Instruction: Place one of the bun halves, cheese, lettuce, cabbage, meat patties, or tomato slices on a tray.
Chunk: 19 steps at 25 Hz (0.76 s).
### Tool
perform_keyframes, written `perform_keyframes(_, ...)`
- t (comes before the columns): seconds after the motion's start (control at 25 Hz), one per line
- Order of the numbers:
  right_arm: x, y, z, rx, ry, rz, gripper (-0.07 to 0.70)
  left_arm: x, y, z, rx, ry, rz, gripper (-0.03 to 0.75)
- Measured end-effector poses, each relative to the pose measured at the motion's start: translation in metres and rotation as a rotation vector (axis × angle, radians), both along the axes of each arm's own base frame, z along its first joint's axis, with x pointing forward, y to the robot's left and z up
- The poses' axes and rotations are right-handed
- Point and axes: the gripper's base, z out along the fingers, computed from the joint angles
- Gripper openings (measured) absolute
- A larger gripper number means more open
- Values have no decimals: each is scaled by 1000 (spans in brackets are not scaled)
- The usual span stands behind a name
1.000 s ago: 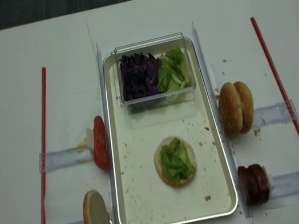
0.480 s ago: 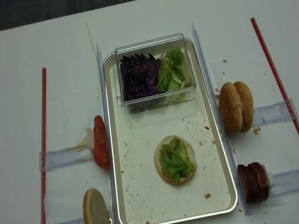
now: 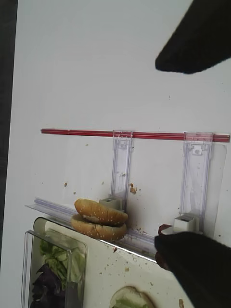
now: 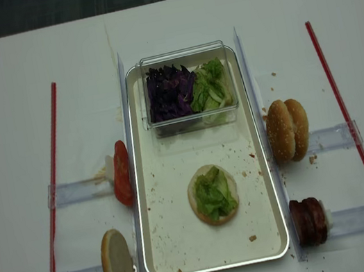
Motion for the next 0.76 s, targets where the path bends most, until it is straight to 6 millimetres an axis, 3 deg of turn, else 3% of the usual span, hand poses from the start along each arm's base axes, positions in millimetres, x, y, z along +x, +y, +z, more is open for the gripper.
perform_keyframes(0.76, 0, 0, 0, 0, 0, 0, 689, 0, 0, 0, 0, 0, 0, 435)
